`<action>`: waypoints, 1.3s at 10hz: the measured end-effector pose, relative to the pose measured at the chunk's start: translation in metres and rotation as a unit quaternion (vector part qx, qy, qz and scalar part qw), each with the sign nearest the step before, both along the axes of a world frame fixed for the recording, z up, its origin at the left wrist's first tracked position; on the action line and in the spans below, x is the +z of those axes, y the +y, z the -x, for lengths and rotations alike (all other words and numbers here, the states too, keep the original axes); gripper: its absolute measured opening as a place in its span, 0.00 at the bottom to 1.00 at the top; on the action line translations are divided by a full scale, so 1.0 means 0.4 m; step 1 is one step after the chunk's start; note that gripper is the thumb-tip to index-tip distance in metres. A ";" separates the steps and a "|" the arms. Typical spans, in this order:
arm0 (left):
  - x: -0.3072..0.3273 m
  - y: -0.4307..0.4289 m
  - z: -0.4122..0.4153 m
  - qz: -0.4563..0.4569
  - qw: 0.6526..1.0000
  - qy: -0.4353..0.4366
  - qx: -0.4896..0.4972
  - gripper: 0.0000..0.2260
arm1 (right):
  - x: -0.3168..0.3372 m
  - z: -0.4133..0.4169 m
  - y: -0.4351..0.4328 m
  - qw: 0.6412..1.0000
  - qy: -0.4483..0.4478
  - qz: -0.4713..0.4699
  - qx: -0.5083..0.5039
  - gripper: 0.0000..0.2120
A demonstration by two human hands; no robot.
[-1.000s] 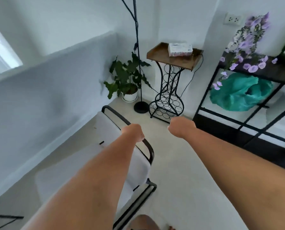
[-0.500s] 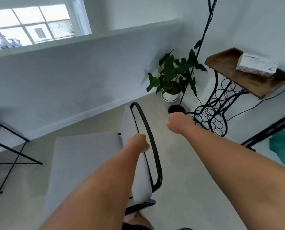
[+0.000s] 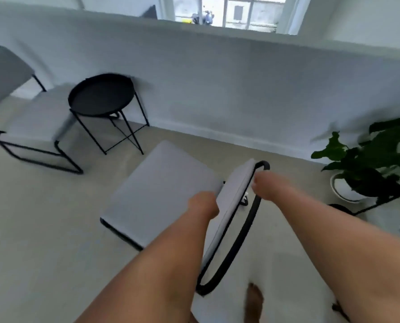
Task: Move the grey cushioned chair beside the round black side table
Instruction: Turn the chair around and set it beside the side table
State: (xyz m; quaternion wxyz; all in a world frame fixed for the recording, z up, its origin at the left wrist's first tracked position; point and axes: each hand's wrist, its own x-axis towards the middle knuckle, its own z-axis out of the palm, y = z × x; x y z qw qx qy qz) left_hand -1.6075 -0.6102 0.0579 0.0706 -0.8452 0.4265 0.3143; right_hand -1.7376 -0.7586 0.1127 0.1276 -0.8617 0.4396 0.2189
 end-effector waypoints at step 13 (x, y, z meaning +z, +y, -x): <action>-0.188 0.551 0.647 -0.043 0.990 0.007 0.133 0.07 | -0.318 0.412 0.229 0.888 0.162 -0.083 0.421 0.36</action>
